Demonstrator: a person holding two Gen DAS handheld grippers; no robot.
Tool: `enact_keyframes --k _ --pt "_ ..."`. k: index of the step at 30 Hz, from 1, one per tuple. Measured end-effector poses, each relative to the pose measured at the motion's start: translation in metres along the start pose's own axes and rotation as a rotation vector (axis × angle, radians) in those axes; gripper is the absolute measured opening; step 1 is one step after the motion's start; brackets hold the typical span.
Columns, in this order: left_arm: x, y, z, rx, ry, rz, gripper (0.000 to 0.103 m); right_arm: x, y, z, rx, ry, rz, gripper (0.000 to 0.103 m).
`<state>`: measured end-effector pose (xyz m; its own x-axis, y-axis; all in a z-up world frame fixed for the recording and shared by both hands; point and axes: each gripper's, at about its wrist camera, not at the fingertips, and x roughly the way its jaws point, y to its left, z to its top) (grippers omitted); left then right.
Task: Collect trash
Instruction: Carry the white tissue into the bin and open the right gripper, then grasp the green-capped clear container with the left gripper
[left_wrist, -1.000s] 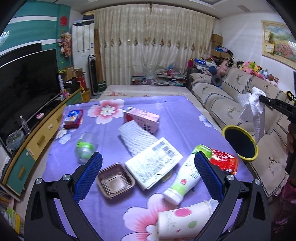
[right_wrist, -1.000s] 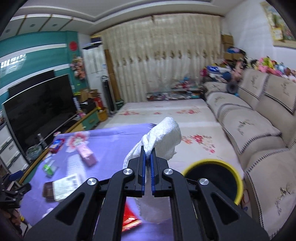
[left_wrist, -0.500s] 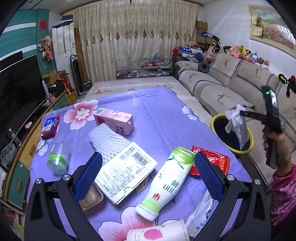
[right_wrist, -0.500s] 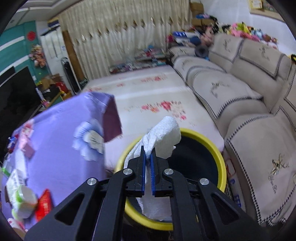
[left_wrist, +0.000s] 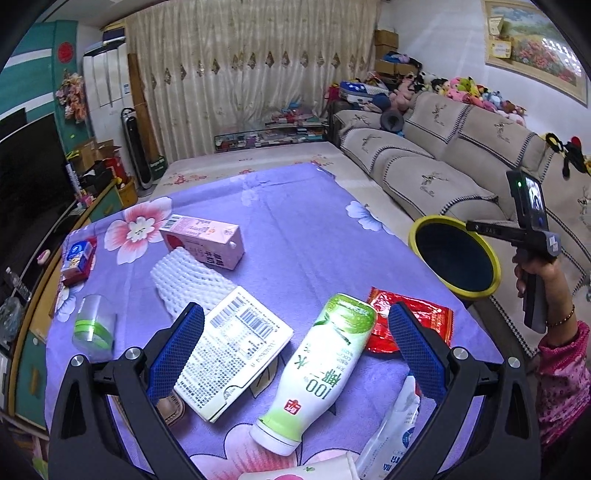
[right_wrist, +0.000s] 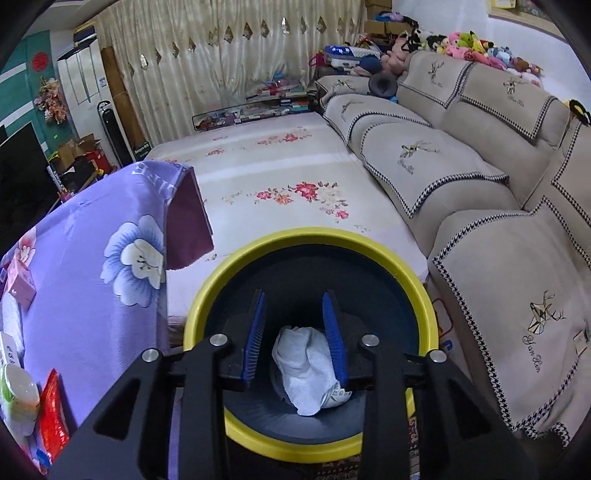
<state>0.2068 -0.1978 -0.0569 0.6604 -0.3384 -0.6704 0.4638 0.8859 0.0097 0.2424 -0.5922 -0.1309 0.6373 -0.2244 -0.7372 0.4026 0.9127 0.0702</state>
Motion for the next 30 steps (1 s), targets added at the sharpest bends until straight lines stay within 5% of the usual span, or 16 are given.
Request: enact_keyframes --k 15,30 --pt "0.049 -0.041 0.002 0.321 0.132 -0.226 0.097 -0.034 0.023 -0.010 -0.036 -0.036 0.046 0.032" --pt "0.106 -0.049 0.004 0.427 0.319 -0.254 0.085 -0.031 0.021 -0.021 -0.034 -0.010 0.059 0.032"
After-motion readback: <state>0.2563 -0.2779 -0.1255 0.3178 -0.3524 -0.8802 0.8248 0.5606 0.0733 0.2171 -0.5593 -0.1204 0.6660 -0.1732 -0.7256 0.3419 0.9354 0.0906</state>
